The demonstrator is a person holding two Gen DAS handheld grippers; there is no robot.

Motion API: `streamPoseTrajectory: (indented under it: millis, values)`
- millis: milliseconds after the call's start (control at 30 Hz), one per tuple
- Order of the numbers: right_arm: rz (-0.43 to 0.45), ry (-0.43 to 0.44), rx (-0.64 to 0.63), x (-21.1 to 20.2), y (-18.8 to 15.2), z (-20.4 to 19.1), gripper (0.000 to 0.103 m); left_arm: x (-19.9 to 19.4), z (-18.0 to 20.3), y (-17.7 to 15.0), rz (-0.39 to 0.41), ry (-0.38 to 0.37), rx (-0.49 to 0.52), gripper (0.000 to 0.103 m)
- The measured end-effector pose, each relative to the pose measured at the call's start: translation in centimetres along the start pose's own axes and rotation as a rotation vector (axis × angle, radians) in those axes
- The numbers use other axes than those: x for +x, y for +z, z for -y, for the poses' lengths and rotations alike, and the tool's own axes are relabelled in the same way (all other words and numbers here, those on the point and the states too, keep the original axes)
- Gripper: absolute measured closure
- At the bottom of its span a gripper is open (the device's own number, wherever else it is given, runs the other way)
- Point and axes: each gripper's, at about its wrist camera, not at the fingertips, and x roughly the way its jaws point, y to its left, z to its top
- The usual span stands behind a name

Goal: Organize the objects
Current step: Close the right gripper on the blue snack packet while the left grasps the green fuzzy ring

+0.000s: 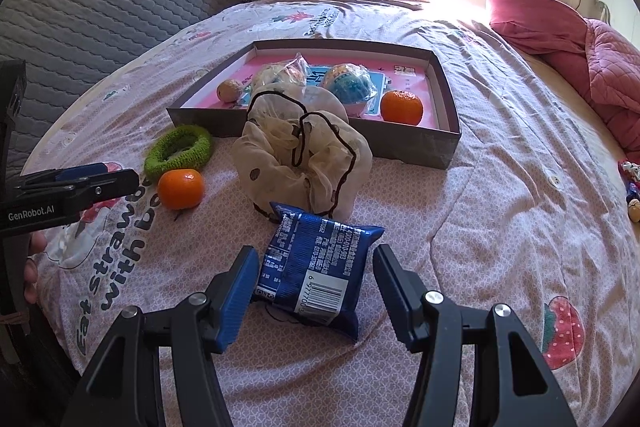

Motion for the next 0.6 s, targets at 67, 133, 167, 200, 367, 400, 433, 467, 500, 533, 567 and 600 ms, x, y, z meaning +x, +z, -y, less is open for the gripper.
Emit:
streamPoseTrajectory:
  millis: [67,133,167,200,367,400,433,467,500,533,567,600]
  values:
    - [-0.001,0.000,0.001,0.1,0.0,0.0,0.044,0.2,-0.3,0.4,0.003,0.006,-0.004,0.025]
    - [-0.003,0.001,0.001,0.2,0.0,0.0,0.044,0.4,-0.4,0.7,0.007,0.013,-0.006,0.025]
    - [-0.005,-0.001,-0.001,0.3,0.0,0.0,0.044,0.5,-0.6,0.8,0.008,0.017,-0.008,0.025]
    - [-0.008,-0.004,-0.002,0.4,0.0,0.0,0.044,0.7,-0.7,1.0,0.009,0.023,-0.011,0.025]
    - [-0.020,0.001,0.010,1.1,0.0,-0.2,0.044,1.9,-1.5,1.9,0.001,0.042,-0.038,0.025]
    - [-0.022,-0.001,0.016,1.2,0.0,-0.2,0.044,2.1,-1.6,2.1,0.000,0.046,-0.045,0.025]
    - [-0.024,-0.003,0.024,1.3,0.1,-0.1,0.044,2.5,-1.8,2.3,0.000,0.047,-0.051,0.025]
    - [-0.026,-0.001,0.031,1.5,0.1,-0.1,0.044,2.8,-1.8,2.5,-0.004,0.052,-0.054,0.025]
    - [-0.031,0.000,0.039,1.6,0.1,0.0,0.044,3.1,-1.9,2.7,-0.007,0.054,-0.060,0.025]
    - [-0.034,0.001,0.047,1.7,0.1,0.0,0.044,3.5,-2.0,2.9,-0.011,0.049,-0.062,0.025]
    - [-0.034,0.003,0.051,1.8,0.1,0.0,0.044,3.8,-2.0,3.1,-0.013,0.050,-0.066,0.025]
    - [-0.036,0.002,0.052,1.9,0.1,0.0,0.044,4.0,-2.1,3.2,-0.014,0.052,-0.071,0.025]
